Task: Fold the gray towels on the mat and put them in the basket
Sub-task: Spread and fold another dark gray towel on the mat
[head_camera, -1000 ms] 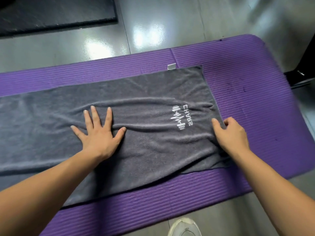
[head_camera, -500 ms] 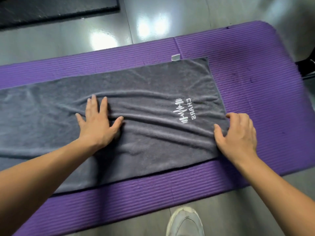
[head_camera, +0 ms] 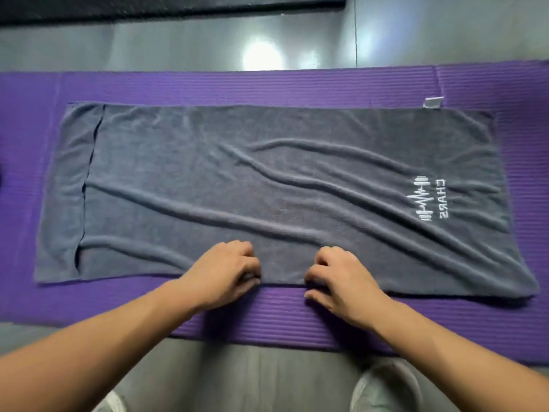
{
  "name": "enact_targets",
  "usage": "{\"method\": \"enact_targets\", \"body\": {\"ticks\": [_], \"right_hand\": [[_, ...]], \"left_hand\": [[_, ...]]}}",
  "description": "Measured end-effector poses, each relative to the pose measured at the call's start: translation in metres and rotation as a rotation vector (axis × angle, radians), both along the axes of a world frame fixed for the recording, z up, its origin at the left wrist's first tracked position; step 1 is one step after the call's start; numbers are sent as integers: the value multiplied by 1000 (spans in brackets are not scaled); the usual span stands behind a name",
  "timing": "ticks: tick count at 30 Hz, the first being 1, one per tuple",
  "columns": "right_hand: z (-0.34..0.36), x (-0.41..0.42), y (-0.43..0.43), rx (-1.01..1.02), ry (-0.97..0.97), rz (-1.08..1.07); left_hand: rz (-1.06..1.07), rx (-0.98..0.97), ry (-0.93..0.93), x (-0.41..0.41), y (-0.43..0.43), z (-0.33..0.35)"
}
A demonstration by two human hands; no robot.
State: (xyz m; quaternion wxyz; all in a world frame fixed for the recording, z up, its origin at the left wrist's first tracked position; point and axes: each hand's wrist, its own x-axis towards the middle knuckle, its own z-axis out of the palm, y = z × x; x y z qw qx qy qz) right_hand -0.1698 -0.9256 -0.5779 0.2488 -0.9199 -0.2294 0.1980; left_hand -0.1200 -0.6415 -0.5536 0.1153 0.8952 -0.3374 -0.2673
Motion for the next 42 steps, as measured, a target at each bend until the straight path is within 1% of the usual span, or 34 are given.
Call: {"method": "enact_targets", "body": {"ticks": [3,5,8,12,14,16,18,20,24,28,31,36,38,42], "right_hand": [[-2,-4,12,-28,-41,-141],[-1,-4,16,-45,-29,-183],[3,3,14,-17,51,-191],[19,15,14,73,221,-332],[19,18,17,80,246,-375],[16,19,19,57,220,-378],[14,19,21,30,181,-347],[14,19,21,8,139,-289],[12,14,21,-46,26,-174],[8,15,16,-36,-19,-191],[7,11,16,-87,-146,-87],[5,-5,22,-168,-360,-11],[2,-11,21,-189,-379,9],[-2,-27,6,-191,-340,73]], "left_hand": [[150,-106,-69,-21,12,-16],[196,-160,-90,-30,13,-19],[194,-209,-117,-31,14,-21],[219,-210,-149,-23,20,-22],[283,-237,-114,-19,22,-21],[369,-277,-36,-13,22,-18],[442,-276,64,-6,24,-14],[460,-267,123,-2,26,-11],[407,-248,137,1,30,-9],[213,-216,35,0,27,-9],[108,-204,-45,-4,27,-11],[72,-195,-89,-12,29,-13],[49,-176,-123,-16,31,-16],[-44,-158,-242,-21,31,-21]]}}
